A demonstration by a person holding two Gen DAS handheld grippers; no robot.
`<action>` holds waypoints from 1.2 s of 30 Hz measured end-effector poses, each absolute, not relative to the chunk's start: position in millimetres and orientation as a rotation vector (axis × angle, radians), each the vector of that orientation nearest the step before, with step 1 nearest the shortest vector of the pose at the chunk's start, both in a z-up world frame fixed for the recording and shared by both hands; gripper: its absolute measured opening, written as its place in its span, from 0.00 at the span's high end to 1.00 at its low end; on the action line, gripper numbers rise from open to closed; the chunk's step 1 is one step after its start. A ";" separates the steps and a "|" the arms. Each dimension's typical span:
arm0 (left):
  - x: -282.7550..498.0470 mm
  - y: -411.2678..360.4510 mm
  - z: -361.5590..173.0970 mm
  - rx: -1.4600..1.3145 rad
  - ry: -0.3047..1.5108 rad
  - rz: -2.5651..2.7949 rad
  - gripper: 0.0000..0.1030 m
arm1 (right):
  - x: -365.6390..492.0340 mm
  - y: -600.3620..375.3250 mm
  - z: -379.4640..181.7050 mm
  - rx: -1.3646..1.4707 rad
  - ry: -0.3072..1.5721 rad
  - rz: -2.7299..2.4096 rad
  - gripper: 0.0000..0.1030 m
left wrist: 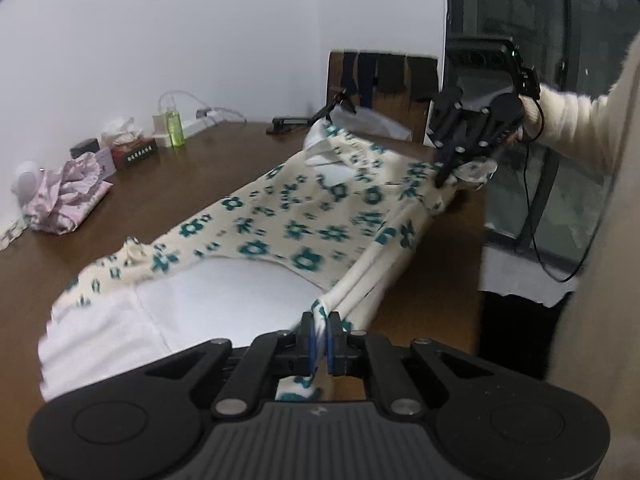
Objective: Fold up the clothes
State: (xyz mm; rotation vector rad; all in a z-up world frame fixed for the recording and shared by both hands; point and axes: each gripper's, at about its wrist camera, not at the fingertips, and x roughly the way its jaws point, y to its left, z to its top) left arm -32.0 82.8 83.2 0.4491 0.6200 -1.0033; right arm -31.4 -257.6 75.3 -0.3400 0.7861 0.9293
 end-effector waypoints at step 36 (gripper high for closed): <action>3.3 156.1 48.6 0.313 0.750 -0.822 0.88 | -23.4 -373.4 46.5 -0.168 0.895 0.611 0.87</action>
